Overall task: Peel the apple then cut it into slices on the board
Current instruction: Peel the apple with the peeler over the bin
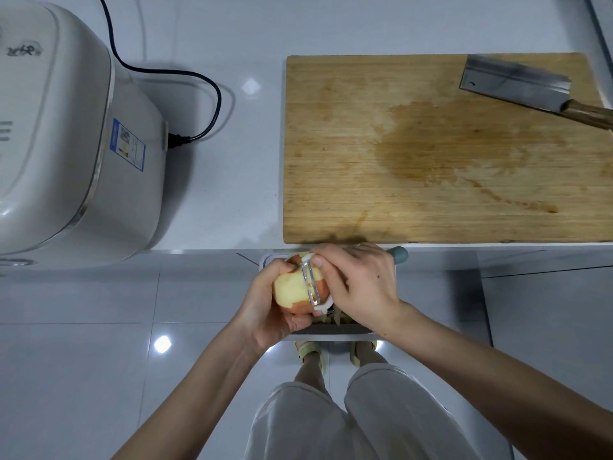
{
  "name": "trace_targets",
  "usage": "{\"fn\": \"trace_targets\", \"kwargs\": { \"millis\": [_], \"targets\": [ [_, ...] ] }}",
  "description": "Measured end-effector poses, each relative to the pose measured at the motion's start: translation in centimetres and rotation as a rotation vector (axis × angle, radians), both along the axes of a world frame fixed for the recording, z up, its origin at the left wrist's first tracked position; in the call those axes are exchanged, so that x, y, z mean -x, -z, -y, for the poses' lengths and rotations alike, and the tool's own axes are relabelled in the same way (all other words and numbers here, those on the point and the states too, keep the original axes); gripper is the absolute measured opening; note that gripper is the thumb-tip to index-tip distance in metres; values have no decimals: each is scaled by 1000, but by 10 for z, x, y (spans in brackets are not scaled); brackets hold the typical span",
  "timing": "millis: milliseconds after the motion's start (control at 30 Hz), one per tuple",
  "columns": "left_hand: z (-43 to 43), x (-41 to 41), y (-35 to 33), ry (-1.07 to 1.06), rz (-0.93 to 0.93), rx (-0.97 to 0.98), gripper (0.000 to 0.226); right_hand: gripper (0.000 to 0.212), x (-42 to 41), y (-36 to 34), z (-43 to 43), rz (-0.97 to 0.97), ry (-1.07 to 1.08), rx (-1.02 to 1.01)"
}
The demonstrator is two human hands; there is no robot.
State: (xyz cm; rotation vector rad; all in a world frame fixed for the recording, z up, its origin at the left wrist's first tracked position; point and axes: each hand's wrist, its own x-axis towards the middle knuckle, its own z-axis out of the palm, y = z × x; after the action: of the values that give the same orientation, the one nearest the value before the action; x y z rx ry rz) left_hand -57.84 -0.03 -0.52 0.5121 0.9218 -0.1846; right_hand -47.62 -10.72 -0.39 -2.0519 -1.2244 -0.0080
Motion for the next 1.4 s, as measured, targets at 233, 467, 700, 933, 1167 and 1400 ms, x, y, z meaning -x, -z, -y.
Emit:
{"fn": "trace_targets", "kwargs": {
  "millis": [233, 467, 700, 933, 1167, 1400],
  "targets": [
    [-14, 8, -1, 21, 6, 90, 49, 22, -12, 7, 6, -39, 28, 13],
    [-19, 10, -10, 108, 133, 207, 70, 25, -18, 27, 9, -74, -2, 200],
    [-30, 12, -4, 182, 136, 92, 64, 38, -22, 10, 12, -538, 58, 445],
    [-25, 12, 3, 98, 88, 136, 78, 44, -18, -6, 8, -1226, -175, 221],
    [-30, 9, 4, 168, 58, 205, 67, 37, -25, 10, 17, -1240, -205, 289],
    [-37, 15, 5, 135, -12, 217, 69, 54, -34, 18, 24, -853, -73, 565]
  ]
}}
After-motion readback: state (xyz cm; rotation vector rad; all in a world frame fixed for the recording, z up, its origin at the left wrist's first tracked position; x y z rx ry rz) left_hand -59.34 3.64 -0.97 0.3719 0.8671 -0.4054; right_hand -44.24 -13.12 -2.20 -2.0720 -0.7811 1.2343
